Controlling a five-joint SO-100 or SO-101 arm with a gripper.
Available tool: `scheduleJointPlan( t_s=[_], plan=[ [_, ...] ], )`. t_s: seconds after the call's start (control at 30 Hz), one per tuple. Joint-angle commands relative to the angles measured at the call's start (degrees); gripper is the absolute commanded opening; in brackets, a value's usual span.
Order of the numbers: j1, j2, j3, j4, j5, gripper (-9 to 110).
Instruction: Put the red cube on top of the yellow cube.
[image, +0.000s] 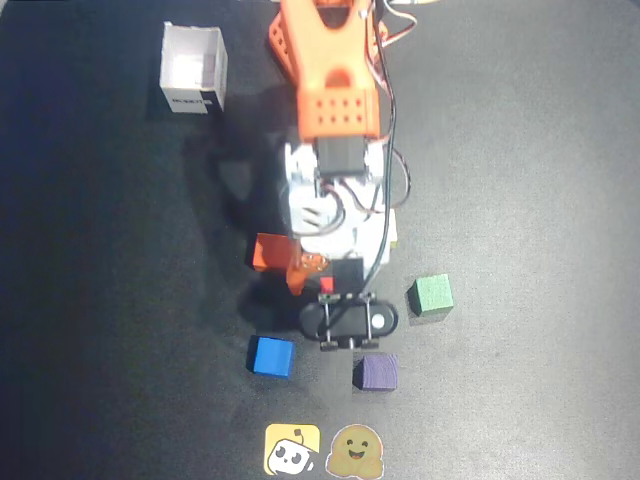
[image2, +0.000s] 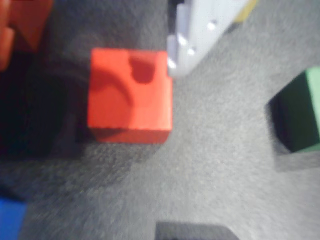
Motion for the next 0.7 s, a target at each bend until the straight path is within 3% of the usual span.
scheduleJointPlan(
  t_s=[0.0,0.67],
  plan=[
    [-1.05,-0.44,-2.81,-1.05,1.14,24],
    [-2.29,-5.80,0.09,-5.80,4.75,23]
  ],
)
